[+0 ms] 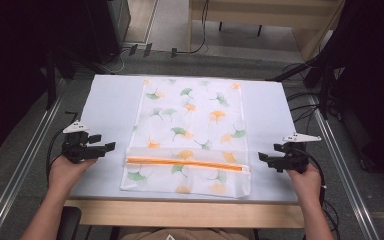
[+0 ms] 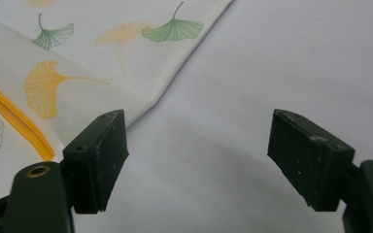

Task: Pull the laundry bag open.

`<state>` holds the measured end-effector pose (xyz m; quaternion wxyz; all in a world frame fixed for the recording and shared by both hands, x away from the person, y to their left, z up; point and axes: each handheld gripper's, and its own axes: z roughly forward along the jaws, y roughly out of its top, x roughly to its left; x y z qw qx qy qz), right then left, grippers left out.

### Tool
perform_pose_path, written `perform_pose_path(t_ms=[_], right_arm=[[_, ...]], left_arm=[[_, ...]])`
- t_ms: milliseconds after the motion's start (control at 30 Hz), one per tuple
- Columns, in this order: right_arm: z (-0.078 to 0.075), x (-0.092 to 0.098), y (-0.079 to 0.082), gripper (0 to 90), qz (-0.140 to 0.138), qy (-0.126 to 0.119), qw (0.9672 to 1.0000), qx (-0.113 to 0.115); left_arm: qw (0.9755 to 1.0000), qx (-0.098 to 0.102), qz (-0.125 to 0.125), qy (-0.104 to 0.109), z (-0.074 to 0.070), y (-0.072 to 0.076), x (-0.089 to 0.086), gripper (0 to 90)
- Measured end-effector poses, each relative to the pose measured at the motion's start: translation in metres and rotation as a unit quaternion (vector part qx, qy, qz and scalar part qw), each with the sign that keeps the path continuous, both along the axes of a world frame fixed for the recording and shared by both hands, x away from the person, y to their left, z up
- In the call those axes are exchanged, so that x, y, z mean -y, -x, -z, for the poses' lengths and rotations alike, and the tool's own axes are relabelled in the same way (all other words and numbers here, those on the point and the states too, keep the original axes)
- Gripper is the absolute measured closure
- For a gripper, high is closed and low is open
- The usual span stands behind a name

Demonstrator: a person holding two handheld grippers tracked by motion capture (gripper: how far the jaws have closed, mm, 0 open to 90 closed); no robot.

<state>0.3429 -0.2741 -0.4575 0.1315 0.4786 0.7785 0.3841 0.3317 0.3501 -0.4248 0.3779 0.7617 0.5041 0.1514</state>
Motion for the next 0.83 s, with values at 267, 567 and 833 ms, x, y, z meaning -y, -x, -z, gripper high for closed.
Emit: perform_pose_path(t_ms=[267, 567, 833], right_arm=[[0.0011, -0.0011, -0.0004, 23.0, 0.0, 0.005, 1.0, -0.004], [0.0055, -0.0025, -0.0018, 23.3, -0.006, 0.015, 0.9996, -0.024], [0.0057, -0.0023, -0.0018, 23.0, -0.007, 0.018, 0.9996, -0.022]], left_arm=[[1.0, -0.004, 0.003, -0.004, 0.0003, 0.0001, 0.0008, 29.8], [0.9999, -0.01, 0.003, -0.006, 0.0015, -0.0006, 0.0011, 29.7], [0.9998, -0.014, -0.006, -0.009, 0.0032, -0.0018, -0.0003, 28.1]])
